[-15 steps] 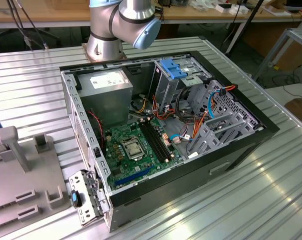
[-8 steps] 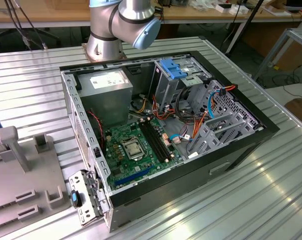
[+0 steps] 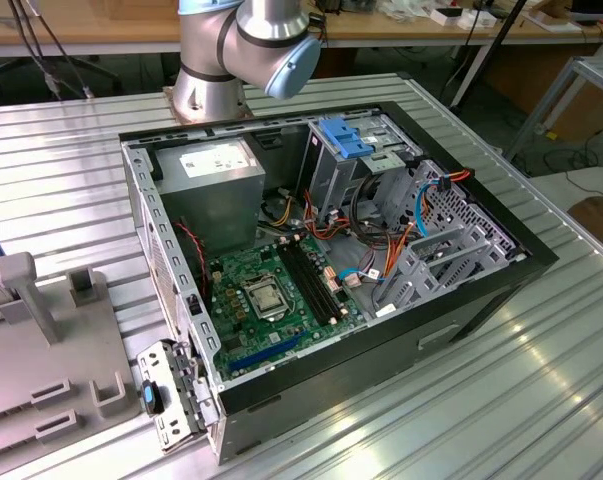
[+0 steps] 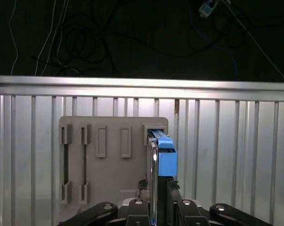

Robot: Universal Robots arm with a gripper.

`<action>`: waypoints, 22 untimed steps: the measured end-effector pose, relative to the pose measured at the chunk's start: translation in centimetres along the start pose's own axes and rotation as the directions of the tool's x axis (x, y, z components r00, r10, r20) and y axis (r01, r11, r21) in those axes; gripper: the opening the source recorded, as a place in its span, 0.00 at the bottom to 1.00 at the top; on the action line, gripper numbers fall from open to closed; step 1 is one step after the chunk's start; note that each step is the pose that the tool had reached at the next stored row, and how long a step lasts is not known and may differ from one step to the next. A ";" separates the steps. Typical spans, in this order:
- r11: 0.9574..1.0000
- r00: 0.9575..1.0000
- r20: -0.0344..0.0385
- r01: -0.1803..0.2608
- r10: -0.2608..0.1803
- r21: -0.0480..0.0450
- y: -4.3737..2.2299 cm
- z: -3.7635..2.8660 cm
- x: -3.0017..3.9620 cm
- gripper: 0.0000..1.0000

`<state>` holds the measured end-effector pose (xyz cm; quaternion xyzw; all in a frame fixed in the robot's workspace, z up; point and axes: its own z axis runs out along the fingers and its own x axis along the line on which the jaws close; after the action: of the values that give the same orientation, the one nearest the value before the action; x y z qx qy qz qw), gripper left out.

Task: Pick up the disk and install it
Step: 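Pick up the disk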

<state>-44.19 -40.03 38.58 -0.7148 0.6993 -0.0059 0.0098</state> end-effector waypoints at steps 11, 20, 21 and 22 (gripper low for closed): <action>0.999 0.999 0.003 0.041 -0.041 0.000 0.46 1.73 -0.22 0.48; 0.999 0.999 0.002 0.043 -0.043 0.000 0.78 3.33 -0.50 0.48; 0.999 0.999 0.001 0.043 -0.043 0.000 0.80 3.54 -0.55 0.48; 0.999 0.999 0.000 0.043 -0.043 0.000 0.80 3.72 -0.62 0.48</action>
<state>-44.92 -39.40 34.84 -0.7297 0.6837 -0.0059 0.0098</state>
